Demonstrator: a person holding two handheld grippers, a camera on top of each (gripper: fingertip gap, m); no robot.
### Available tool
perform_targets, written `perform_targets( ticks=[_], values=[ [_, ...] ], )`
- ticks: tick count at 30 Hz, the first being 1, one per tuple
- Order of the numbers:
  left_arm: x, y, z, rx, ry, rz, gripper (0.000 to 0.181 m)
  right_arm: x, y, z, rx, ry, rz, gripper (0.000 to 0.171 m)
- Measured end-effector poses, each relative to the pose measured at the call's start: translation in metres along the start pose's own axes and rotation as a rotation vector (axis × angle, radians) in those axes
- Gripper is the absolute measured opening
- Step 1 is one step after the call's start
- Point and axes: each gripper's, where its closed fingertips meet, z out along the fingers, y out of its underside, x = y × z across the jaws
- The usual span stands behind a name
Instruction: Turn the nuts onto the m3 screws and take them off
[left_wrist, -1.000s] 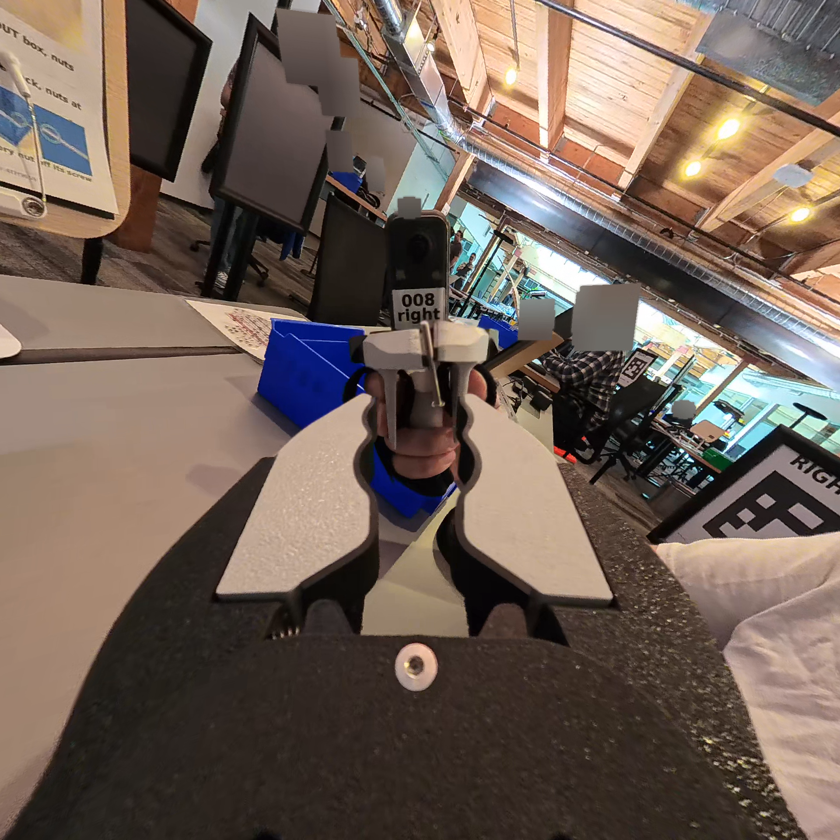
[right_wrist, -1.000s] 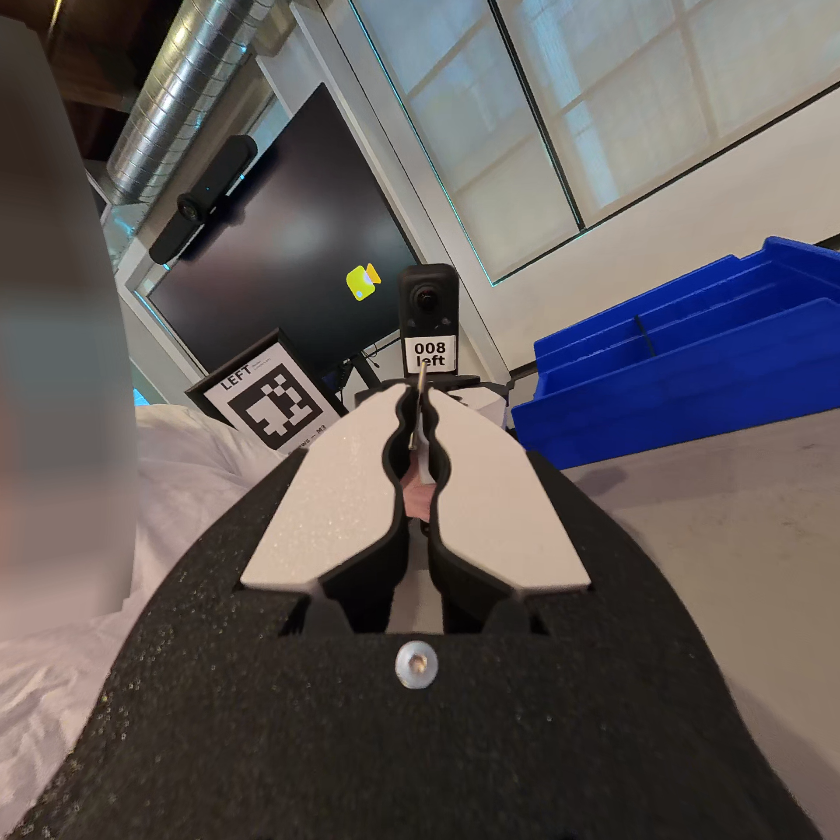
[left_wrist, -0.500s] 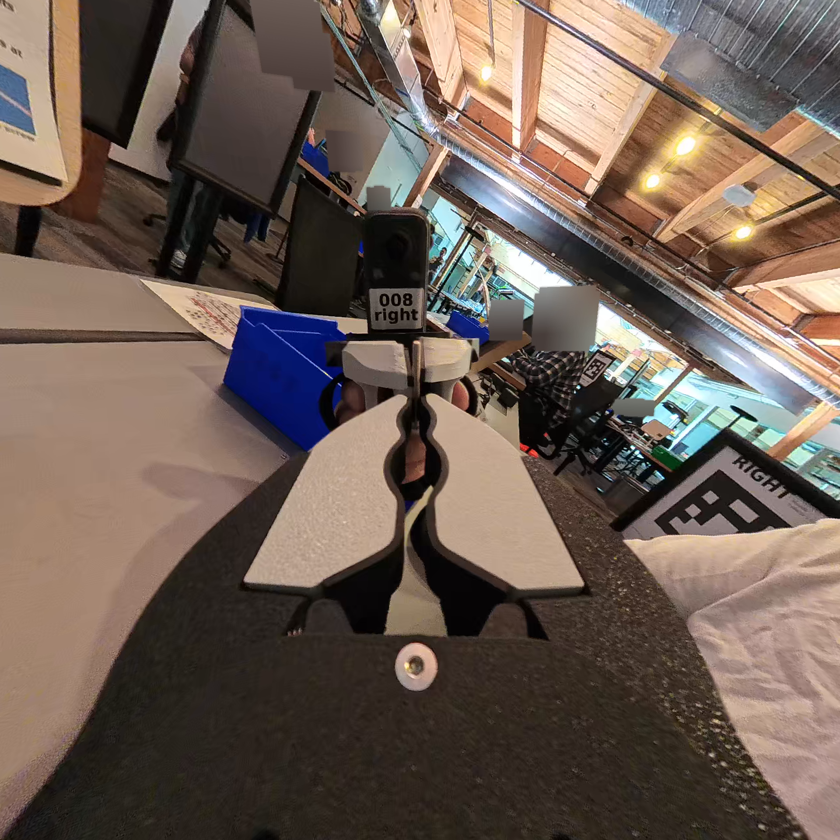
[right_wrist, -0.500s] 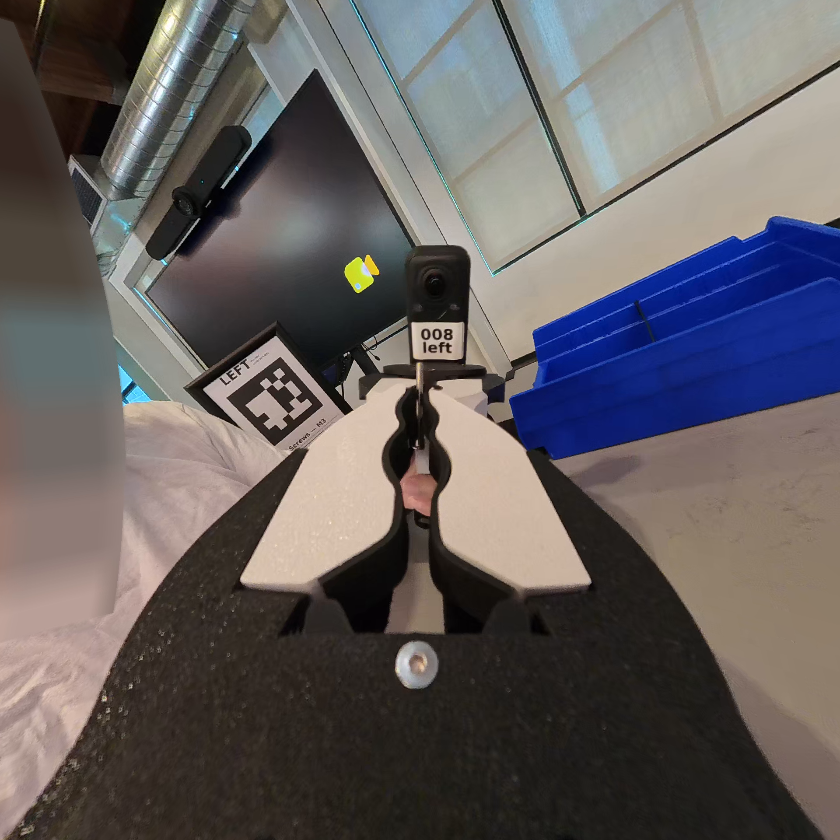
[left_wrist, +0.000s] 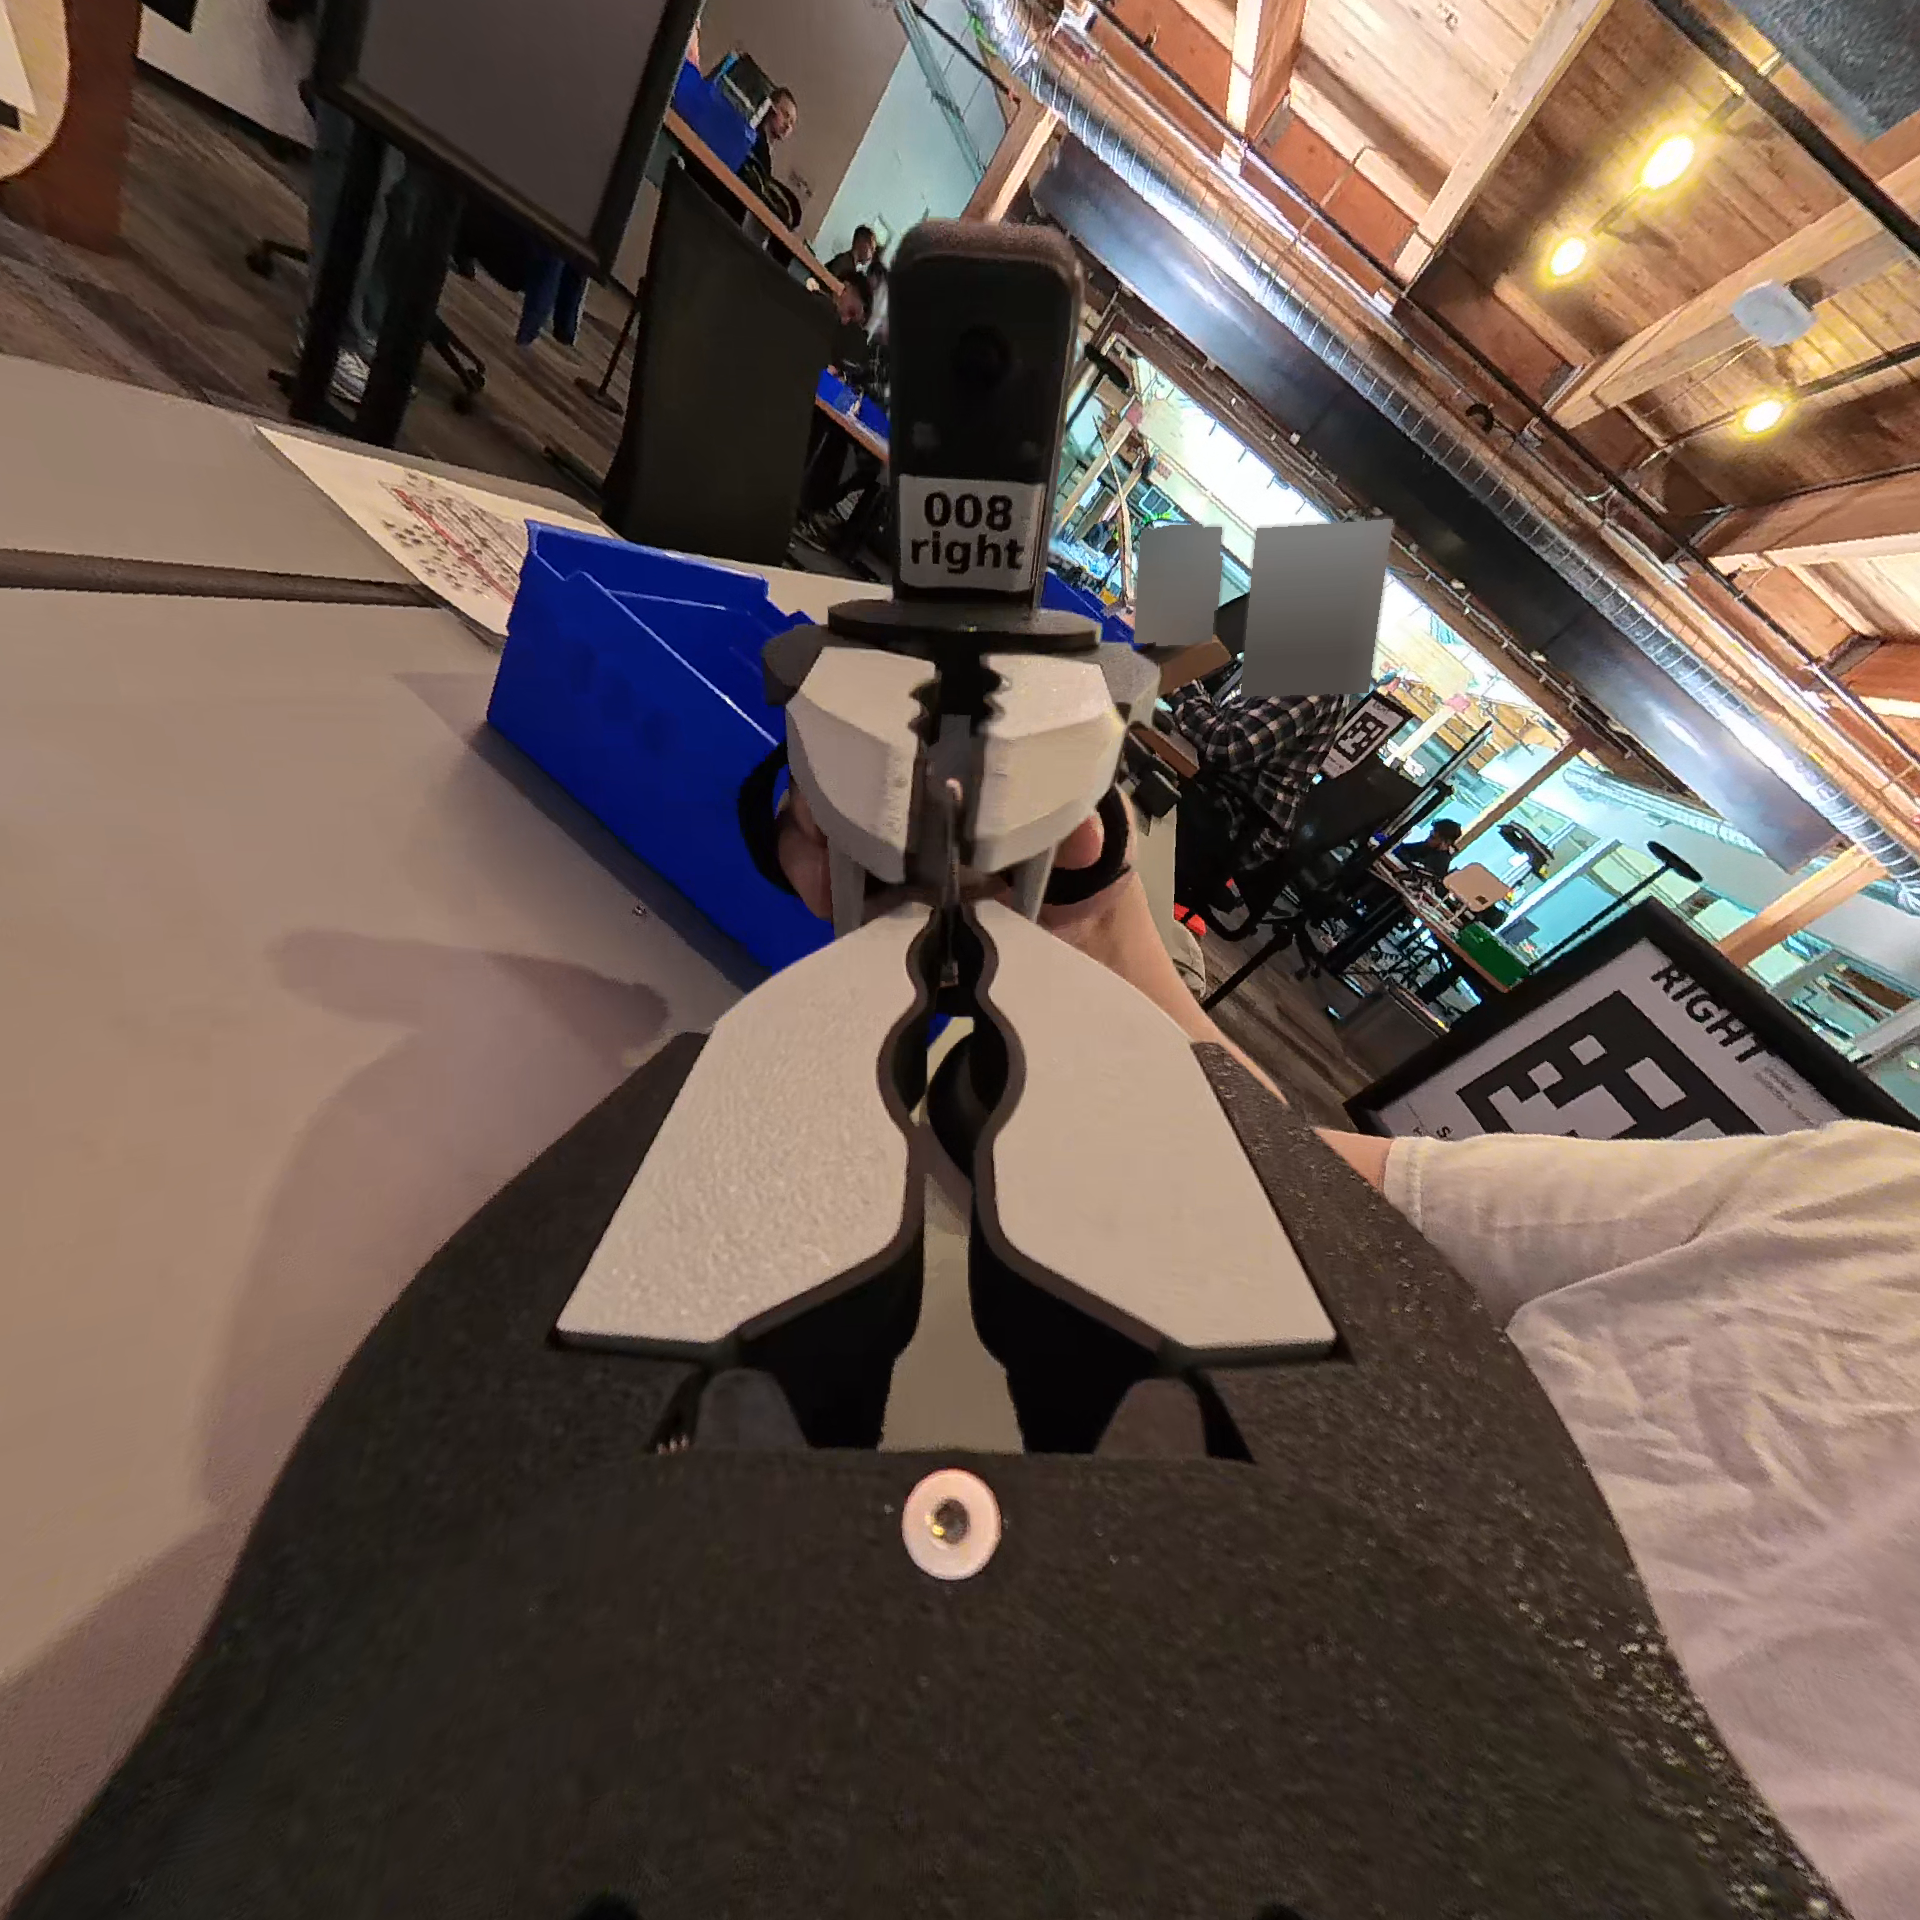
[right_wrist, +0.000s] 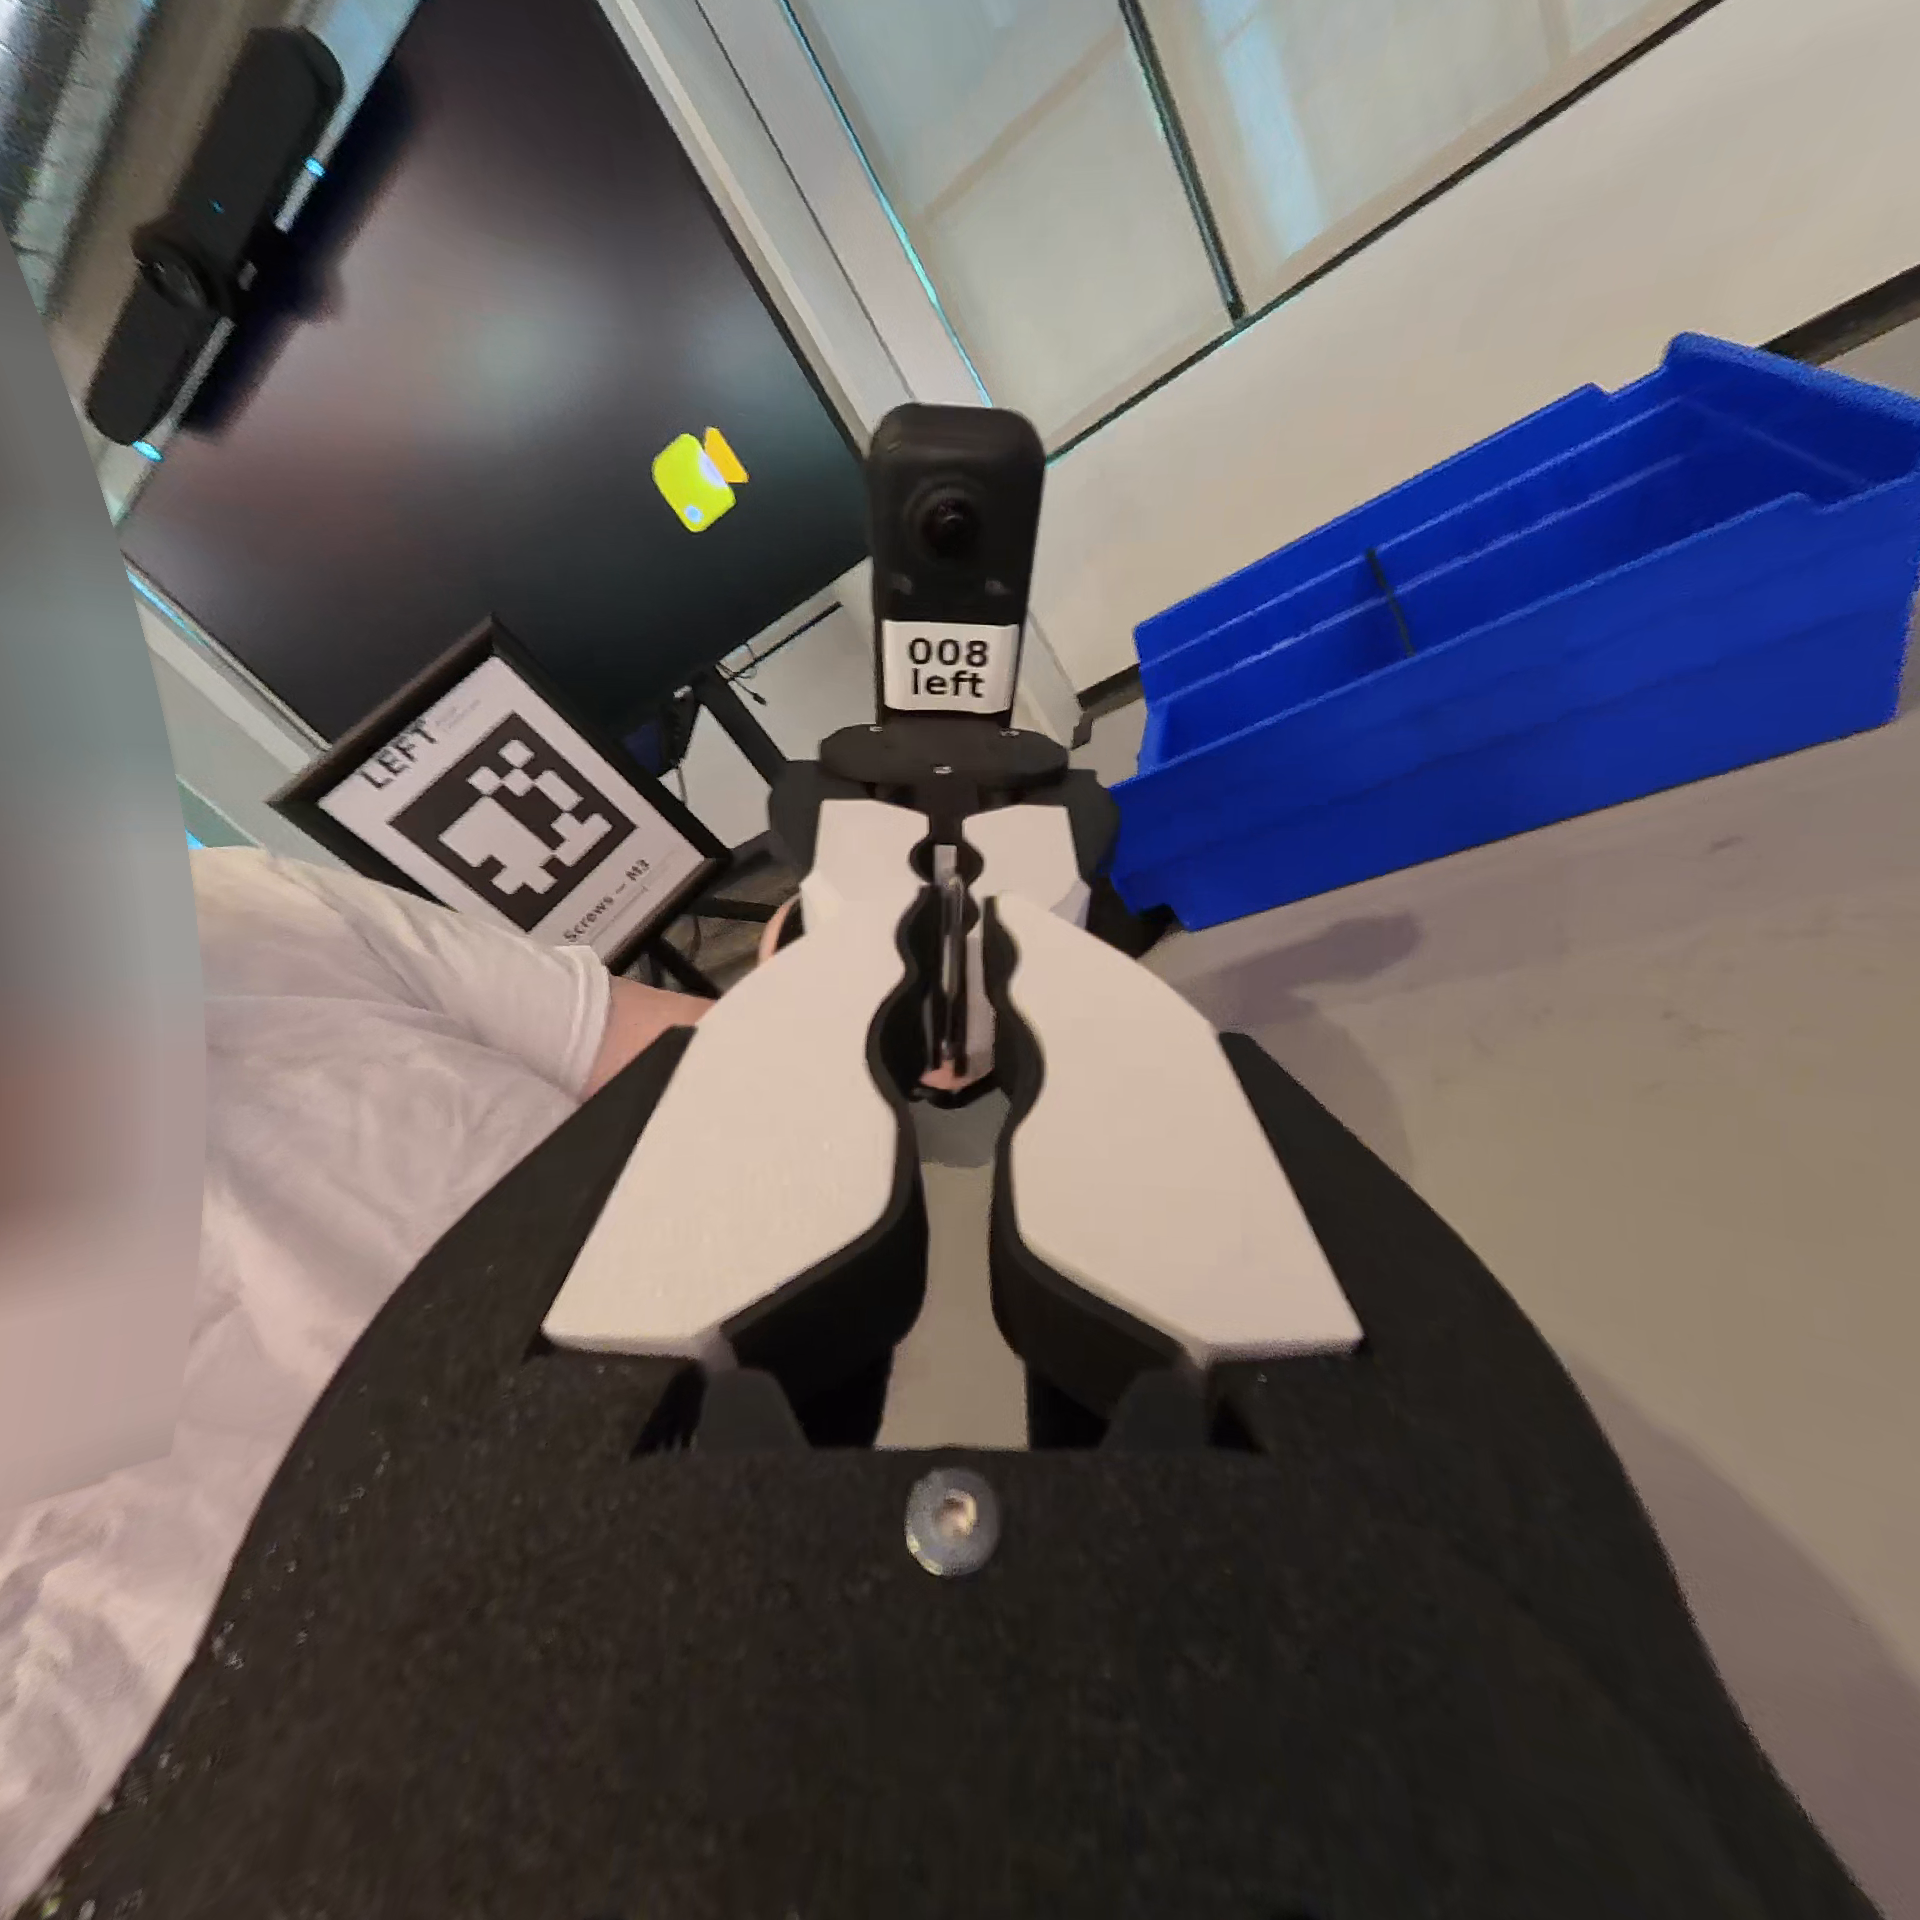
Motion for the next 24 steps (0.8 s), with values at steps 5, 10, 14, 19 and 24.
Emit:
perform_targets(
  ticks=[5, 10, 14, 19, 24],
  values=[
    [-0.003, 0.001, 0.0, -0.004, 0.011, -0.071, 0.002, 0.002, 0.001, -0.001, -0.005, 0.0, 0.045, 0.002],
    [-0.009, 0.0, 0.002, -0.009, 0.022, -0.124, 0.002, 0.01, -0.001, -0.003, 0.046, -0.007, 0.144, 0.002],
    [-0.011, 0.002, 0.003, -0.025, 0.028, -0.13, 0.002, 0.011, -0.001, -0.004, 0.049, -0.007, 0.153, 0.002],
    [-0.011, 0.004, 0.004, -0.049, 0.039, -0.125, 0.002, 0.011, 0.001, -0.004, 0.032, 0.0, 0.143, 0.002],
    [-0.009, 0.006, 0.002, -0.082, 0.047, -0.095, 0.001, 0.009, 0.002, -0.002, 0.016, -0.009, 0.122, 0.002]
  ],
)
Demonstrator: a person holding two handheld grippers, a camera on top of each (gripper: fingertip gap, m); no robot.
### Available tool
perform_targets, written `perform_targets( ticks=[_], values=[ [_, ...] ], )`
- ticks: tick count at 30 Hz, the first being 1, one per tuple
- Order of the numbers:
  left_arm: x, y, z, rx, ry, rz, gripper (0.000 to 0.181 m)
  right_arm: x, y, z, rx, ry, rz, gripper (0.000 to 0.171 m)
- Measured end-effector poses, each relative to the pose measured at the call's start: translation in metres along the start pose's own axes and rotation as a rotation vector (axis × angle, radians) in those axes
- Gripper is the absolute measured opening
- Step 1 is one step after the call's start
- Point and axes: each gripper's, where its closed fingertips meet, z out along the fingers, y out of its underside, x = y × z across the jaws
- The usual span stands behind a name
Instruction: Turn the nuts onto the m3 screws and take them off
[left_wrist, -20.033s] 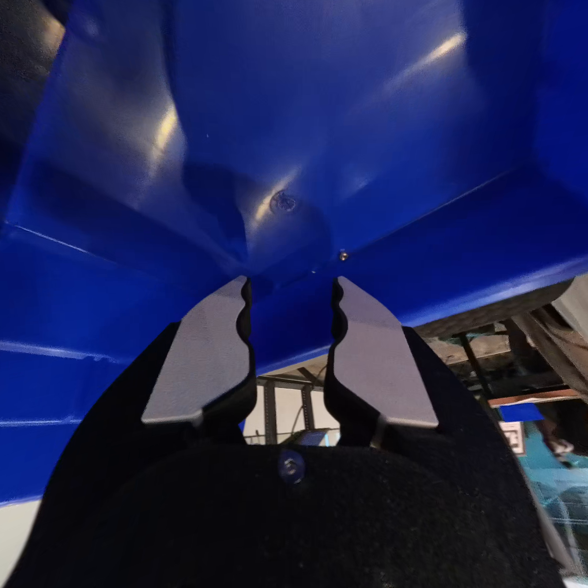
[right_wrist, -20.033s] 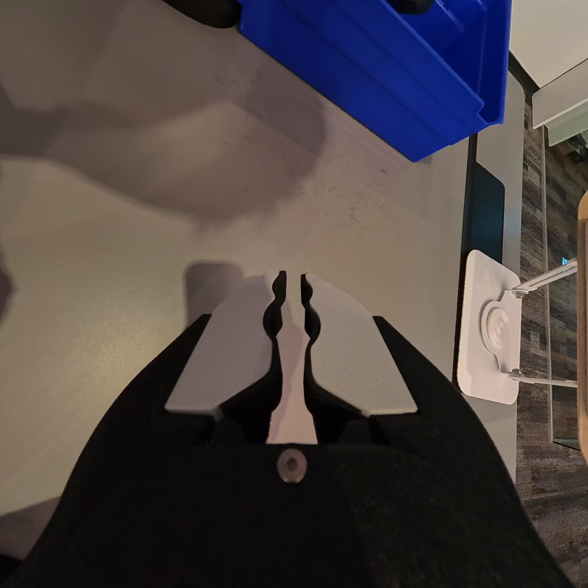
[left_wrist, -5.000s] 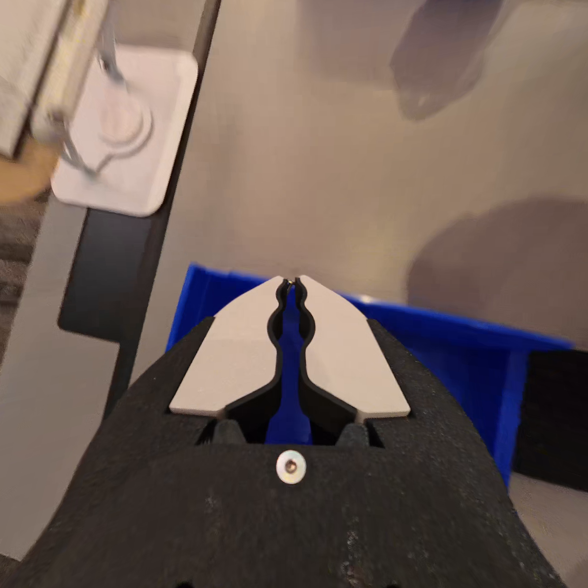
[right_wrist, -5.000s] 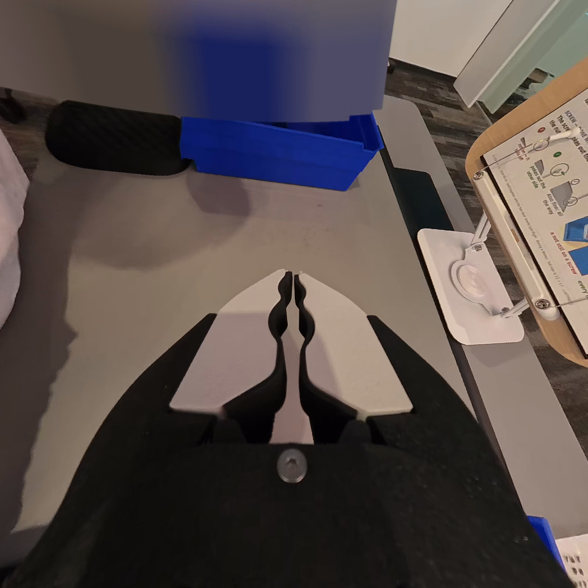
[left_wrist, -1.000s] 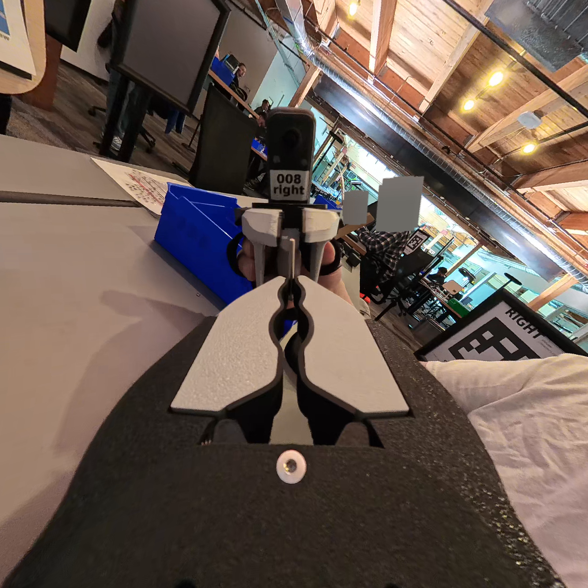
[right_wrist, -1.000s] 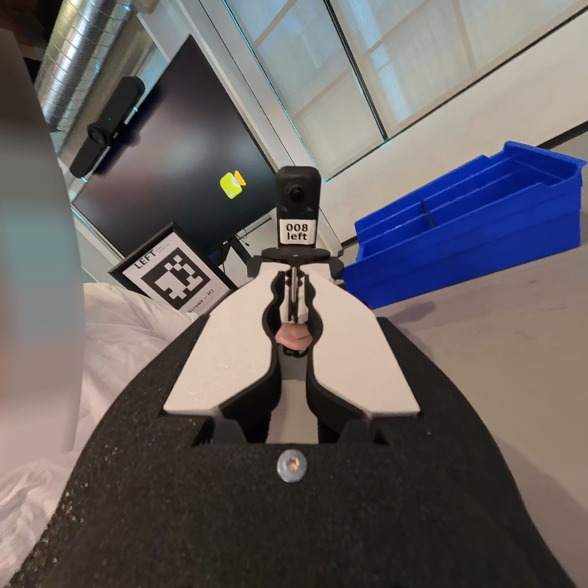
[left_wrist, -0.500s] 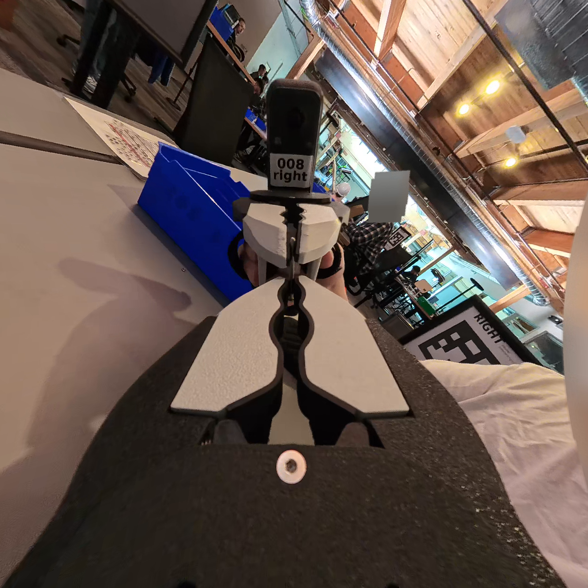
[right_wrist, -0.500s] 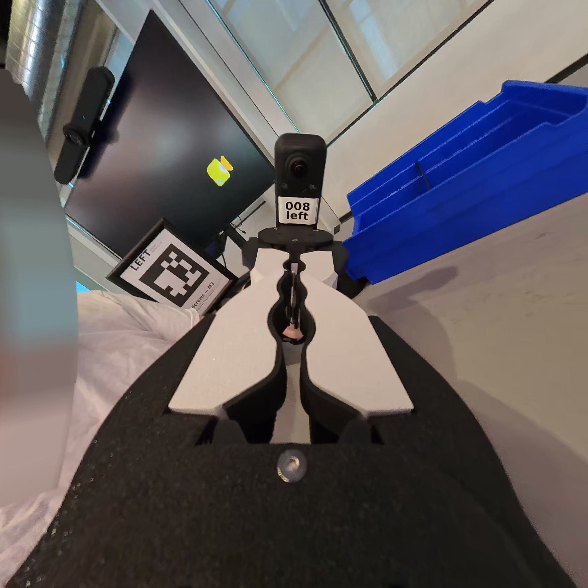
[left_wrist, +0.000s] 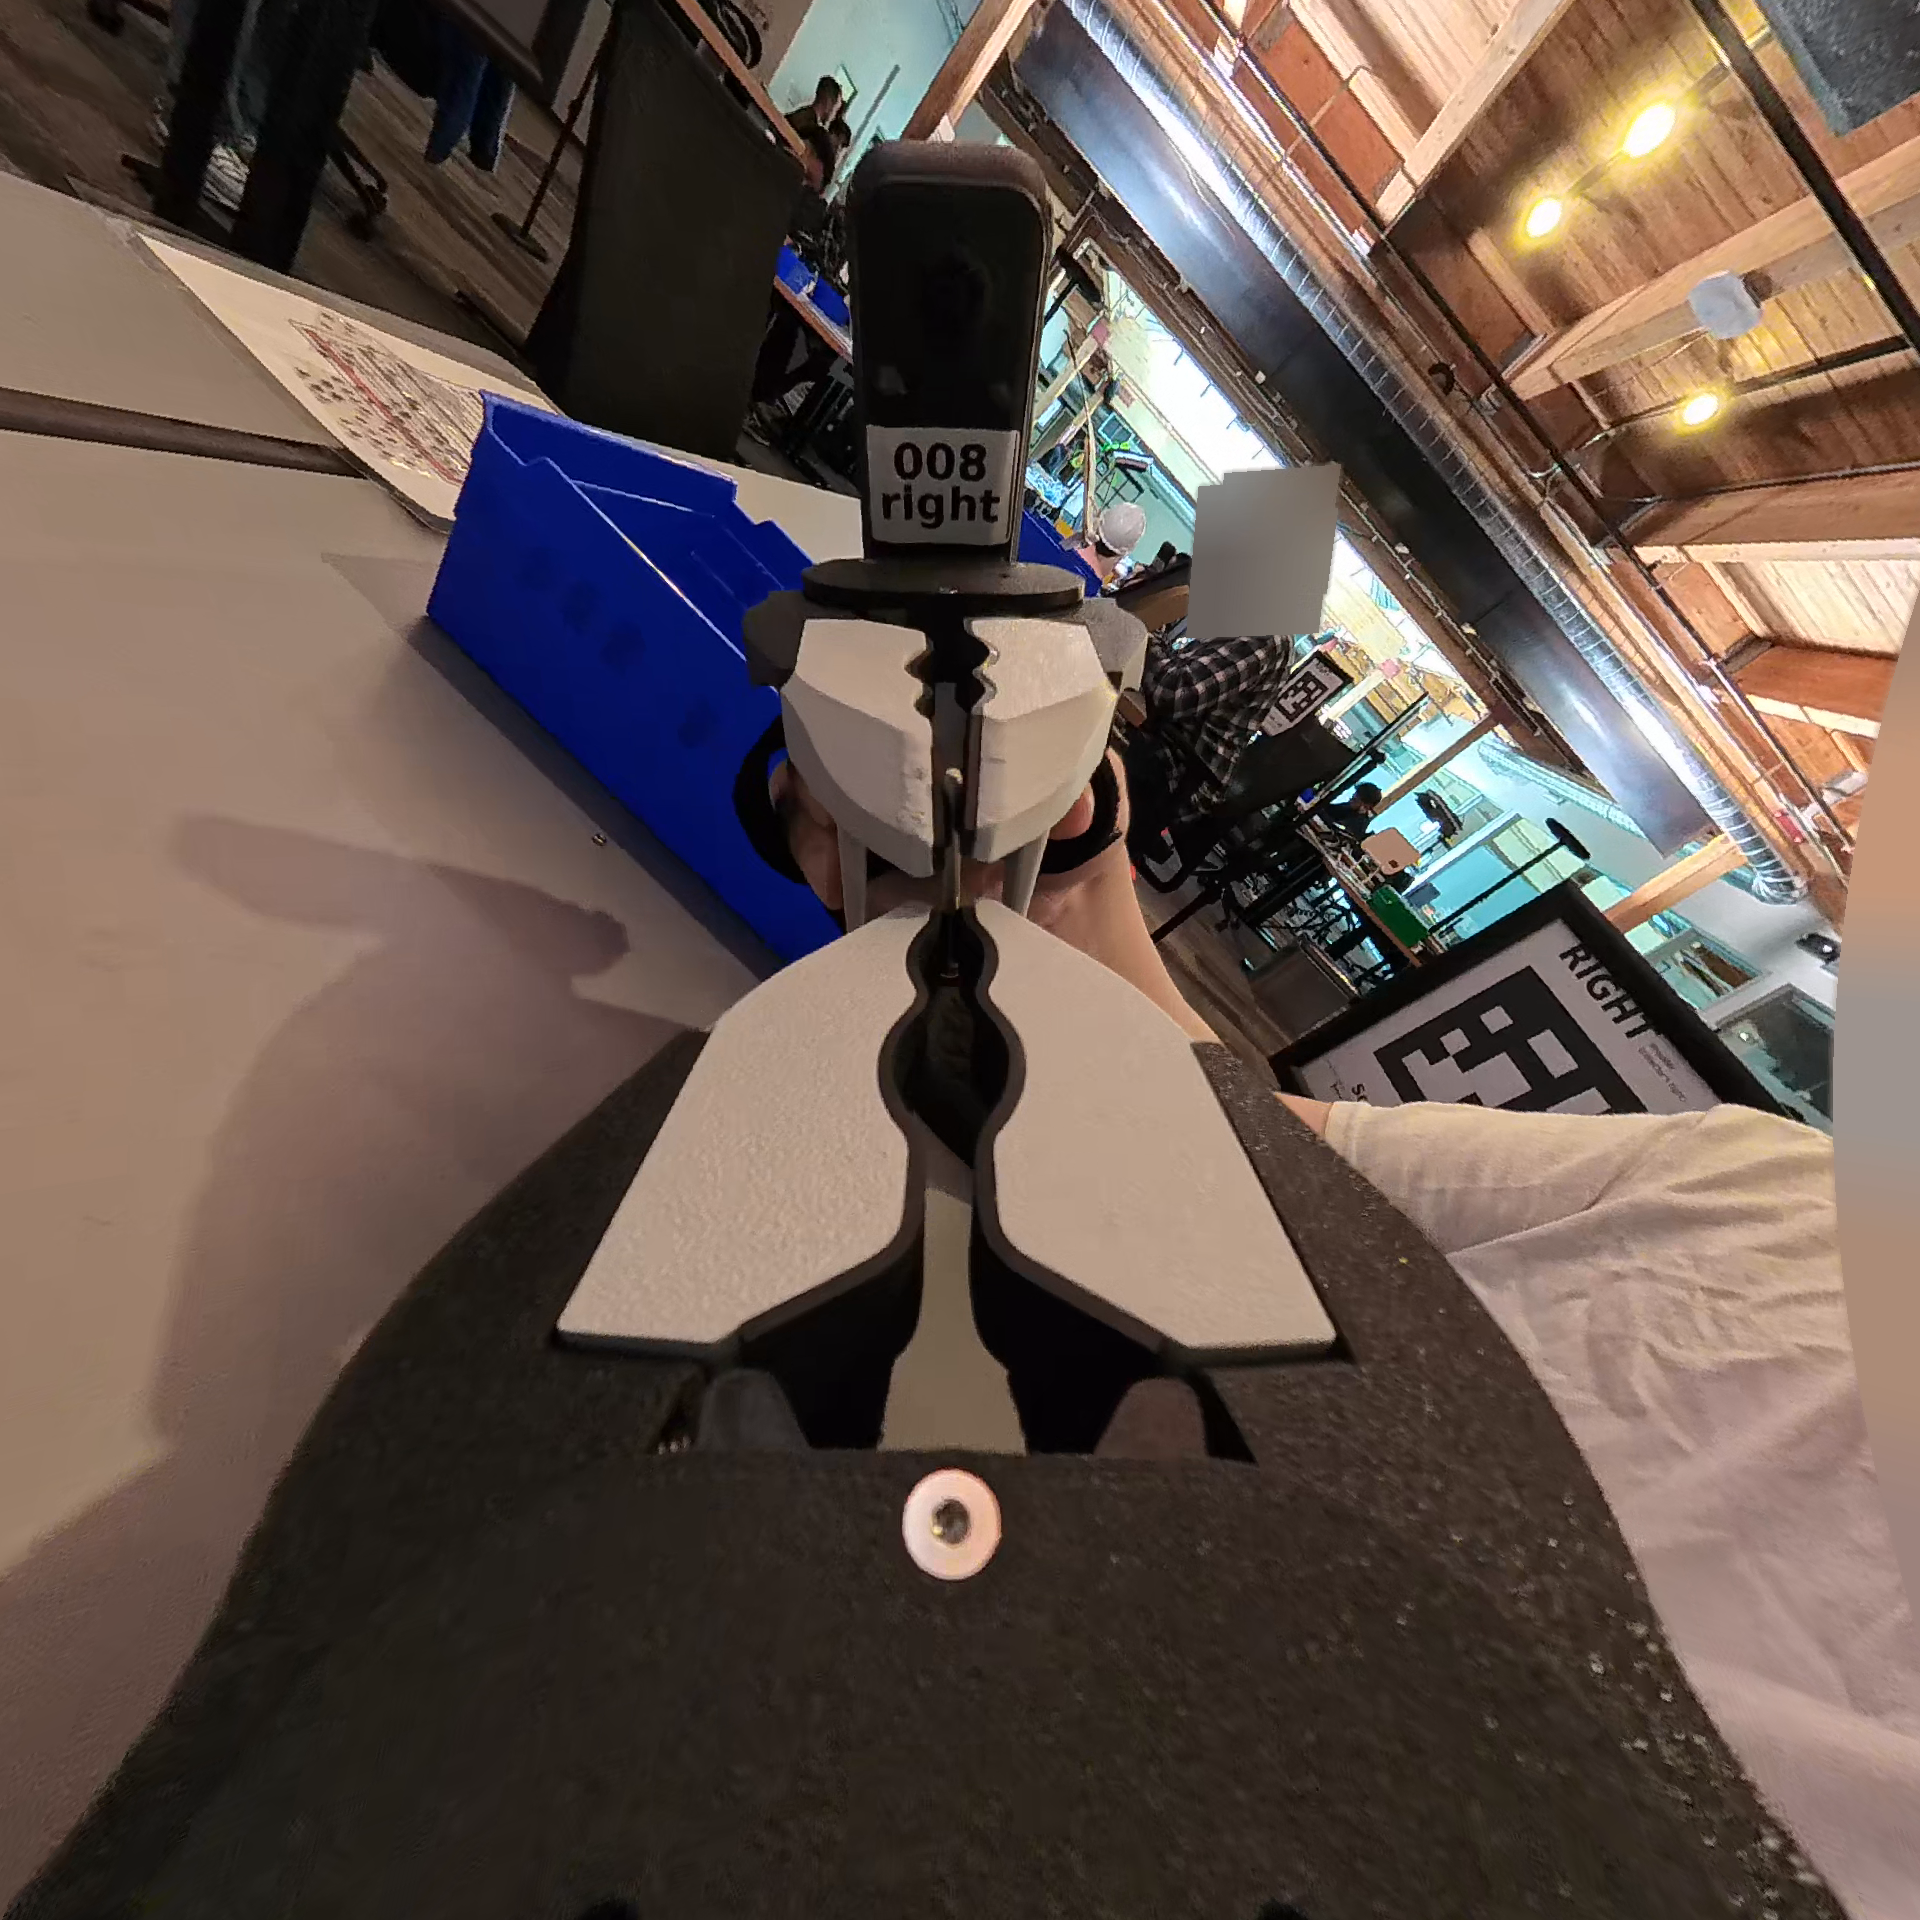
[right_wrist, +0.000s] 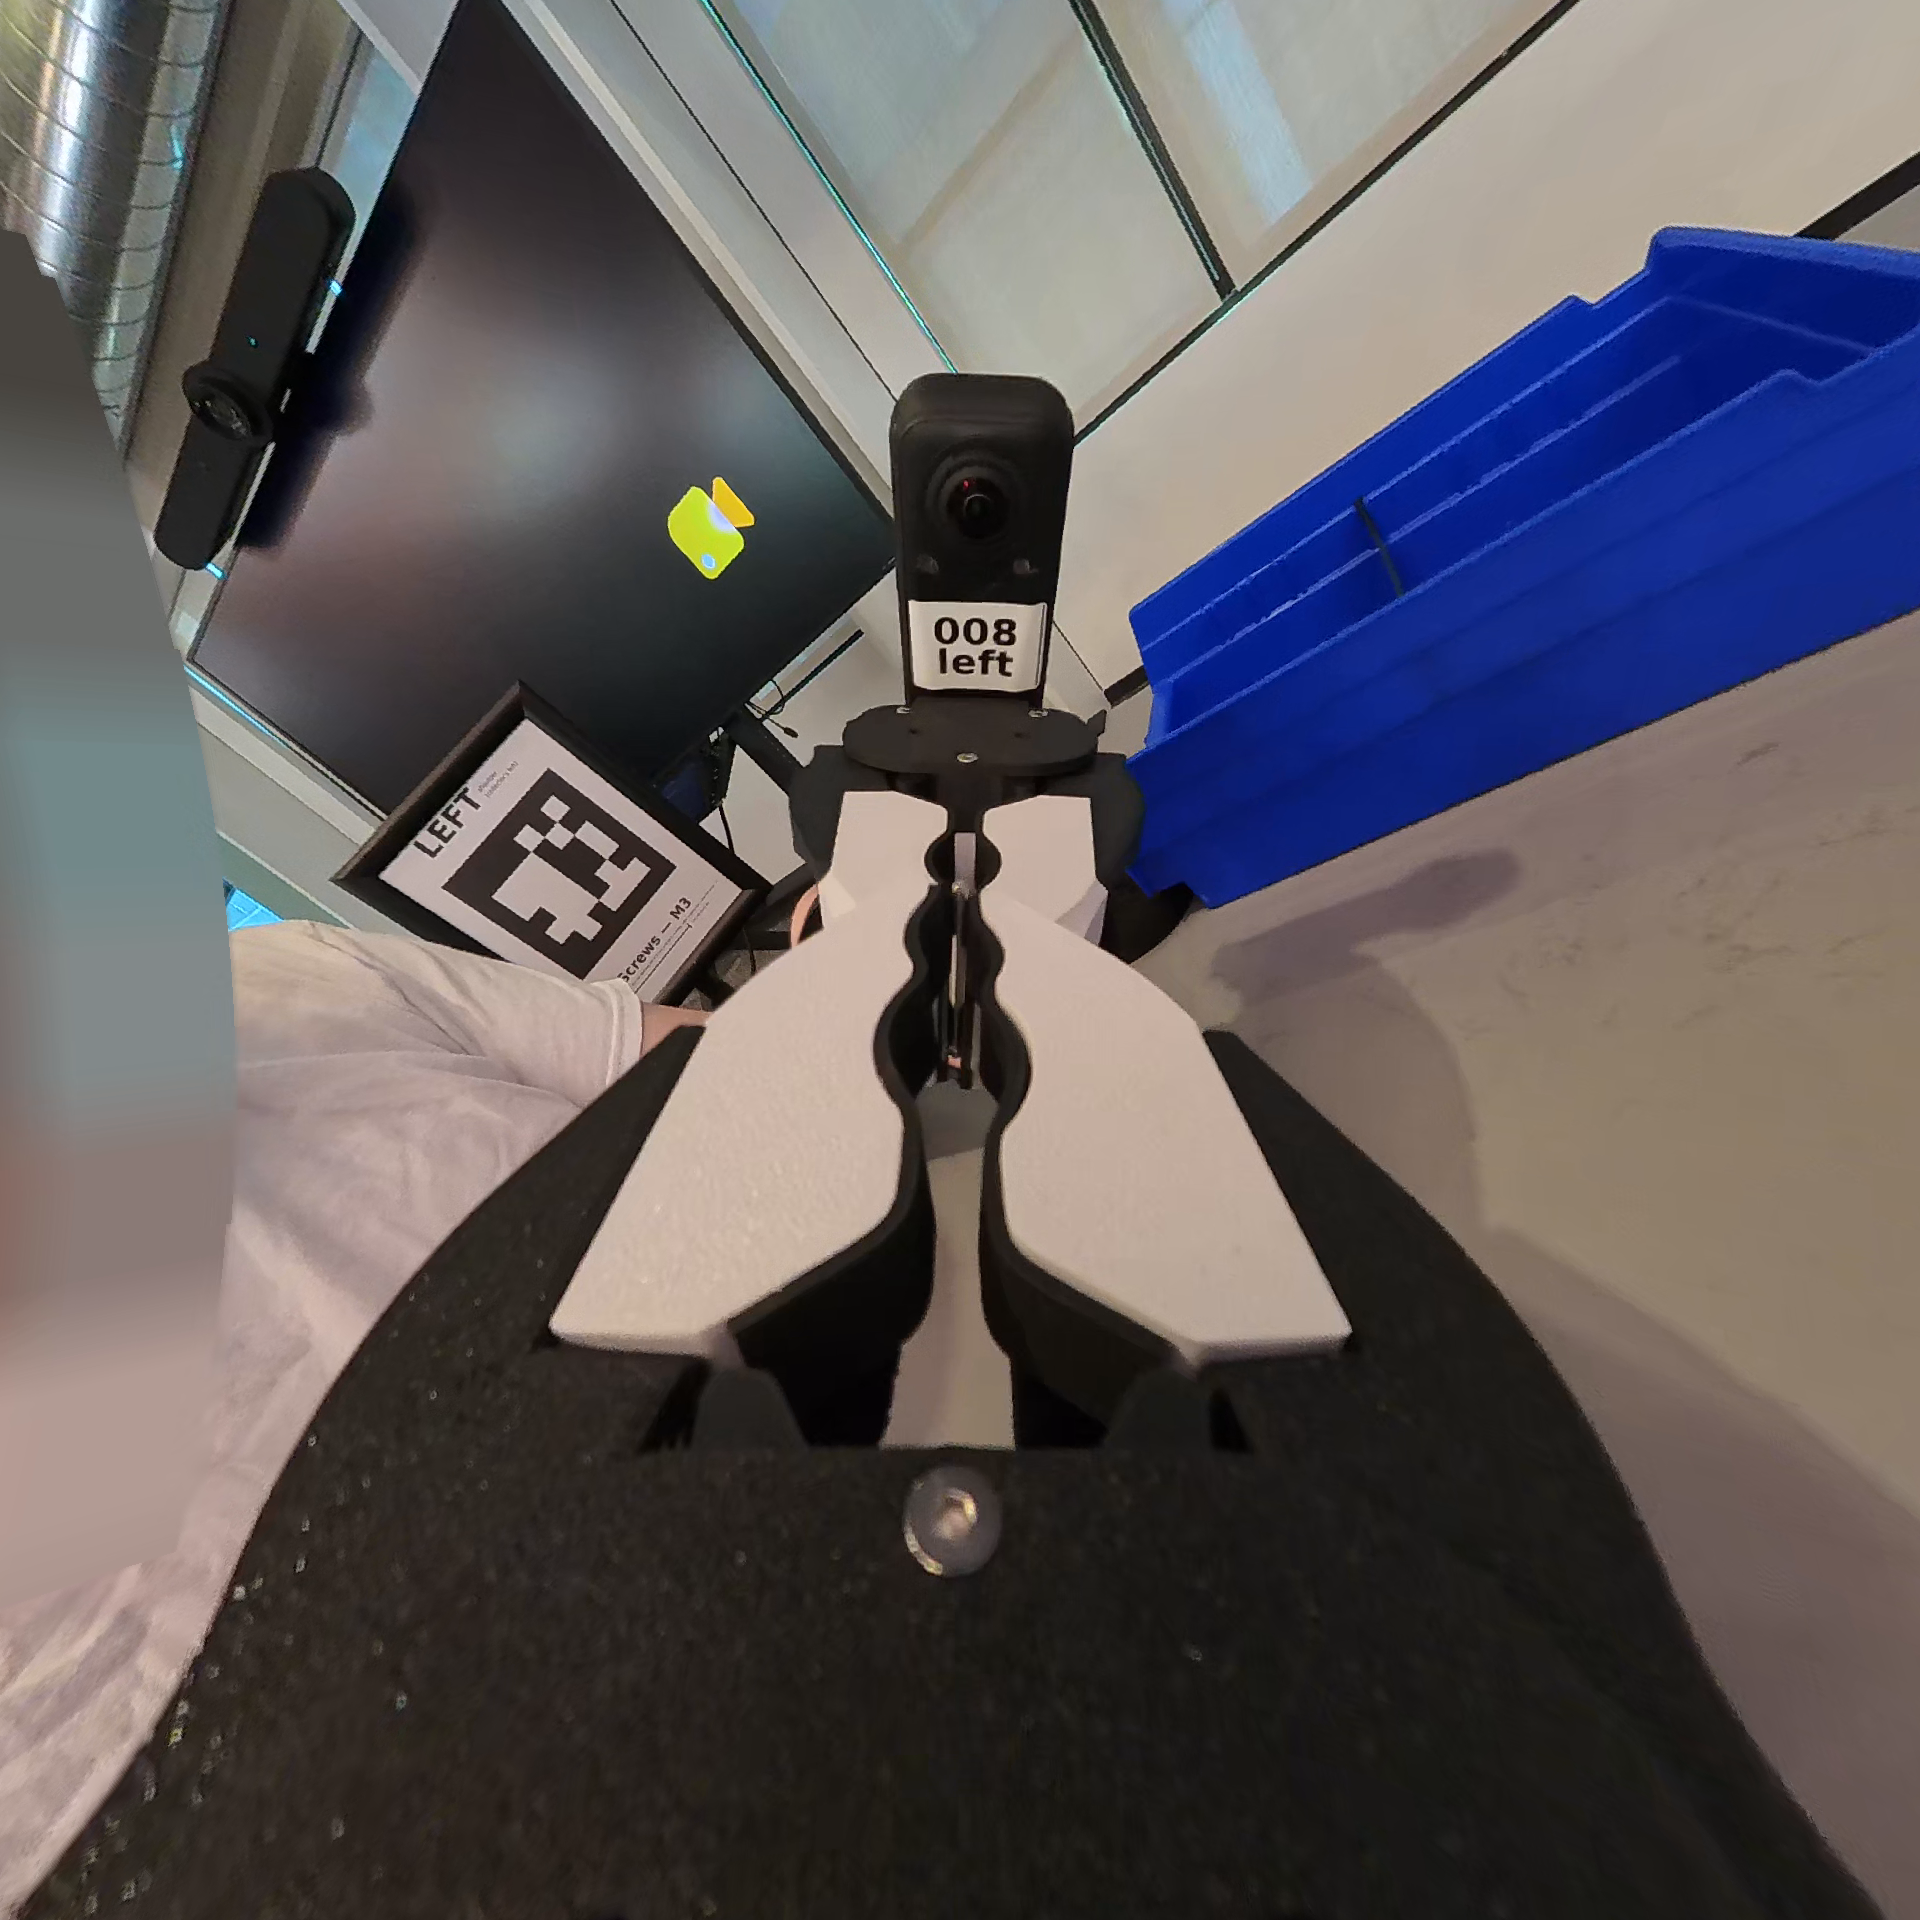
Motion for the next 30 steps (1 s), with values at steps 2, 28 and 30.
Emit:
perform_targets(
  ticks=[2, 28, 30],
  values=[
    [0.003, -0.001, -0.002, 0.015, 0.021, 0.013, 0.001, -0.003, -0.002, 0.0, -0.002, 0.001, -0.039, 0.002],
    [0.03, -0.131, 0.001, 0.16, -0.008, 0.43, 0.002, 0.114, 0.079, -0.199, -1.296, 1.188, -0.211, 0.001],
    [0.037, -0.132, -0.004, 0.156, 0.045, 0.405, 0.002, 0.117, 0.09, -0.209, -1.517, 1.05, -0.315, 0.004]
  ],
)
